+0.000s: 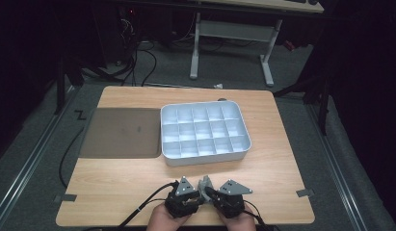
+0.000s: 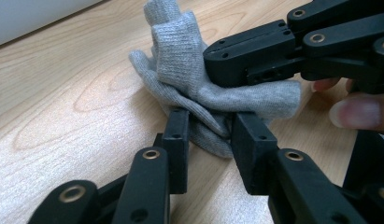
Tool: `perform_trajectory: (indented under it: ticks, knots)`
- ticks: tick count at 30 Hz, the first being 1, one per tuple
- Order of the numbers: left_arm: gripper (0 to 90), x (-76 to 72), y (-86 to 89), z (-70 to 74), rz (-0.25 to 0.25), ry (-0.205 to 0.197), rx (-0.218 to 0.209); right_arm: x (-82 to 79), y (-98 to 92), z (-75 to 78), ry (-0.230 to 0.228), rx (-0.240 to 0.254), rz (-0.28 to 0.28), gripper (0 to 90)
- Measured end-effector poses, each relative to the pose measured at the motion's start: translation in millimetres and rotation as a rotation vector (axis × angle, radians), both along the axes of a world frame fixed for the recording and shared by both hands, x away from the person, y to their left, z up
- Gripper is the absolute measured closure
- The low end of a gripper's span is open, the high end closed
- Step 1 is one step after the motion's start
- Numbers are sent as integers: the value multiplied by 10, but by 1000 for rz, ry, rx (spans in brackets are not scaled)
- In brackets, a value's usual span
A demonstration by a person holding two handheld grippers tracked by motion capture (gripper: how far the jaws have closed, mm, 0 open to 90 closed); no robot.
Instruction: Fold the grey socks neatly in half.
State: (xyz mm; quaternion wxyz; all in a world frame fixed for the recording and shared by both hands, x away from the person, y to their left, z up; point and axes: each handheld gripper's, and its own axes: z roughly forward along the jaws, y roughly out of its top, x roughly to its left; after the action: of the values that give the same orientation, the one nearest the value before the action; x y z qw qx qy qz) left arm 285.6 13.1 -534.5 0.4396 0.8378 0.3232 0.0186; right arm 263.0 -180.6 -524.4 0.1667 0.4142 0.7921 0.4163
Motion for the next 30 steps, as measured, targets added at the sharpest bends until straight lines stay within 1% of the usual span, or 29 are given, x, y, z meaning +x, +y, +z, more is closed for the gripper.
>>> perform_trajectory:
  ticks: [4, 7, 11, 14, 15, 17, 18, 21, 23, 25, 29, 30]
  knots:
    - [596, -10, 79, -1, 7, 22, -23, -4, 4, -7, -3, -3, 6, 900]
    - [617, -38, 140, 7, 21, 4, -34, -3, 5, -13, -7, -2, 13, 900]
    - [693, -41, 187, 61, 55, -29, -63, -4, 3, -15, -8, 0, 16, 900]
    - [804, -33, 188, 155, 91, -83, -82, -5, 4, -17, -8, 2, 20, 900]
    - [843, -30, 181, 180, 97, -96, -88, -5, 3, -17, -8, 3, 21, 900]
    - [891, -16, 141, 246, 104, -124, -101, -6, 4, -18, -8, 4, 21, 900]
    - [900, -5, 111, 275, 102, -133, -100, -6, 4, -19, -8, 4, 23, 900]
    - [900, 33, -5, 323, 90, -144, -102, -10, 4, -19, -8, 4, 25, 900]
    - [900, 54, -82, 312, 88, -148, -106, -11, 2, -20, -9, 4, 28, 900]
    - [900, 86, -141, 264, 88, -143, -94, -21, 2, -20, -6, 7, 25, 900]
    - [900, 137, -140, 151, 121, -131, -63, -27, -13, -26, -12, 11, 27, 900]
    - [900, 148, -131, 127, 122, -125, -55, -27, -13, -26, -12, 11, 27, 900]
